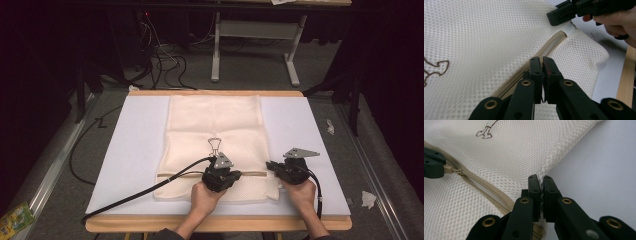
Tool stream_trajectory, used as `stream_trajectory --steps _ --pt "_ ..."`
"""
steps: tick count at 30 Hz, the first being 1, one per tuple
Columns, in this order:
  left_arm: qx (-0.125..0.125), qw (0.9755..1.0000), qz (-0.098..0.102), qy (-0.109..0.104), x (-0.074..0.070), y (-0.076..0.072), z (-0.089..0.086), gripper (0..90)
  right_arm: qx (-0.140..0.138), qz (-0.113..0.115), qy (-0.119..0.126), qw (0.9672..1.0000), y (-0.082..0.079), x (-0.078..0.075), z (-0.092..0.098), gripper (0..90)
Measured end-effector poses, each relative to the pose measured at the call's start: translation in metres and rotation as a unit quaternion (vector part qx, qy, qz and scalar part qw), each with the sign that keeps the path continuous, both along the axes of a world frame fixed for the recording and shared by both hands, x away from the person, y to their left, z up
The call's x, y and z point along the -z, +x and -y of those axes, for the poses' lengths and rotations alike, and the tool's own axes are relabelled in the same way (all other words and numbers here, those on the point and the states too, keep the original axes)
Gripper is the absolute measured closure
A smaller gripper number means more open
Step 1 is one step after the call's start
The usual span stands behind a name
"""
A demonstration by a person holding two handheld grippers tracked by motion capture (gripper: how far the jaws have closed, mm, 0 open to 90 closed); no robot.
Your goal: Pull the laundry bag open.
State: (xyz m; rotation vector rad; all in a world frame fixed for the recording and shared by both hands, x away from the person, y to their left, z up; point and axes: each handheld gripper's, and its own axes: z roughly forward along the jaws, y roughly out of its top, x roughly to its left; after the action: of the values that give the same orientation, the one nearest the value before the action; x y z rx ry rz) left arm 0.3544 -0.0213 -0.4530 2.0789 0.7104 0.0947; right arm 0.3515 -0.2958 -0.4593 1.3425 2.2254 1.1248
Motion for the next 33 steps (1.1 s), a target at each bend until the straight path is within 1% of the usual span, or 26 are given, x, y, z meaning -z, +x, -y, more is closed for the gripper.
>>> stream_trajectory --steps 5,6,7,11,15,18,19,23,26,28,31,33 --pt "-0.004 1.0000 -0.002 -0.001 -0.001 0.000 -0.008 87.0 0.001 0.000 -0.001 1.0000 0.001 0.001 0.001 87.7" --pt "-0.004 1.0000 -0.001 0.000 -0.002 0.000 -0.009 87.0 0.001 0.000 0.003 1.0000 0.001 0.001 0.001 87.7" --pt "-0.004 1.0000 0.000 0.000 -0.002 0.000 -0.009 86.9 0.002 -0.001 0.000 1.0000 0.001 0.000 0.000 87.7" --pt "-0.003 1.0000 0.001 -0.003 -0.002 -0.001 -0.011 87.0 0.002 0.000 0.002 1.0000 0.000 0.000 0.000 87.7" --pt "-0.004 1.0000 0.000 -0.007 -0.001 -0.001 -0.012 87.0 0.002 -0.001 0.000 1.0000 0.000 0.000 0.000 87.7" --pt "-0.004 1.0000 0.002 -0.004 -0.001 -0.002 -0.012 87.0 -0.001 0.001 -0.001 1.0000 0.000 0.000 0.000 87.7" --pt "-0.005 1.0000 0.003 -0.002 -0.001 -0.002 -0.013 87.0 0.001 0.001 -0.003 1.0000 0.000 0.000 -0.001 87.7" --pt "-0.011 0.9999 -0.003 -0.009 -0.002 -0.001 -0.020 87.0 0.003 0.002 -0.003 1.0000 0.000 0.000 0.001 87.6" --pt "-0.012 0.9999 0.001 -0.006 -0.003 -0.001 -0.024 87.0 0.002 0.002 -0.004 1.0000 0.000 -0.001 0.001 87.7" --pt "-0.013 0.9999 0.000 -0.008 -0.004 -0.001 -0.026 87.0 0.004 0.001 0.000 1.0000 0.000 0.000 0.001 87.7" --pt "-0.015 0.9998 0.000 -0.009 -0.004 -0.001 -0.029 87.0 0.001 0.004 -0.003 1.0000 0.000 -0.001 0.001 87.7" --pt "-0.018 0.9998 0.002 -0.008 -0.004 -0.002 -0.032 87.0 0.005 0.001 -0.002 1.0000 0.000 0.000 0.001 87.7"
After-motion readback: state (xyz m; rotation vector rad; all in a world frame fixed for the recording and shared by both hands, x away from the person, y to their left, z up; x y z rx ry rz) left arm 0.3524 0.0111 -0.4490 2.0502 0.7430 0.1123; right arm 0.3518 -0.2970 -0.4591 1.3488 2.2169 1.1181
